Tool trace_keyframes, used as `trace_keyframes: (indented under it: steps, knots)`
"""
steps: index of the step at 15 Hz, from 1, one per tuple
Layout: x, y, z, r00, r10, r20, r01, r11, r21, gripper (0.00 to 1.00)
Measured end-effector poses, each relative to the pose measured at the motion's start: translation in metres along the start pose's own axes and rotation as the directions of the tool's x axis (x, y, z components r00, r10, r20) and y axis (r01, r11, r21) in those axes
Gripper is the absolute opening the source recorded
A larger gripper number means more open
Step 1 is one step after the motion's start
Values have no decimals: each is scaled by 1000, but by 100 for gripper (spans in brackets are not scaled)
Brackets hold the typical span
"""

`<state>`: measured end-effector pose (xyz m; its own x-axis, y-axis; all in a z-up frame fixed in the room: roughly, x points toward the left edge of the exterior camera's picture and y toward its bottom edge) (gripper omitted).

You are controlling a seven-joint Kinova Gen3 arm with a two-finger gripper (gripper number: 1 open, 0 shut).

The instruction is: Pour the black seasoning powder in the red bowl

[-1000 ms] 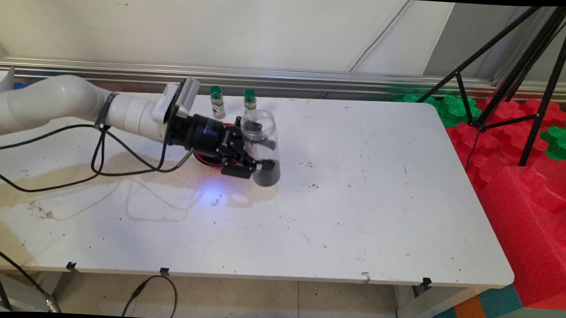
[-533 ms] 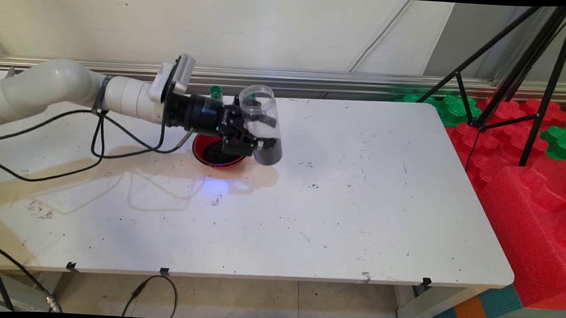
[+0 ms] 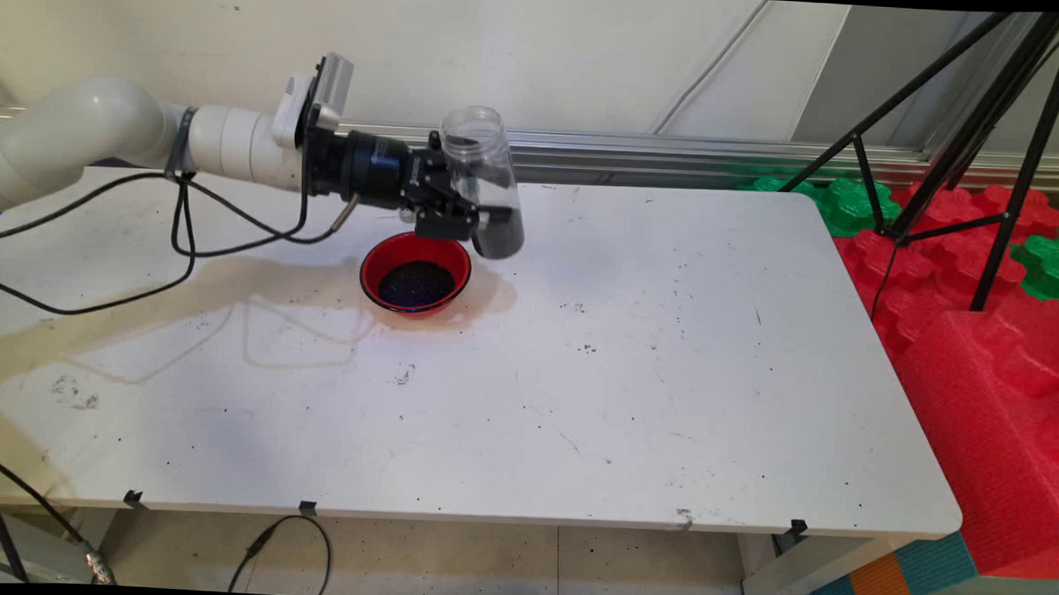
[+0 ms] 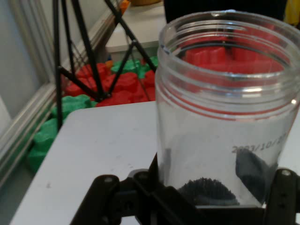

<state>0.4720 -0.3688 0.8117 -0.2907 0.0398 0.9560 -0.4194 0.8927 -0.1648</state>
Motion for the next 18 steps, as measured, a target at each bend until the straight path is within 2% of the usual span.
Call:
trace_keyframes:
  steps: [5, 10, 16, 18]
  knots:
    - [2, -21, -10, 999, 35, 12, -36, 998, 45, 0]
    - [-4, -44, -24, 994, 94, 57, -99, 991, 91, 0]
    - [-13, -67, -37, 975, 188, 117, -202, 972, 121, 0]
    - [-16, -73, -40, 963, 230, 141, -247, 961, 125, 0]
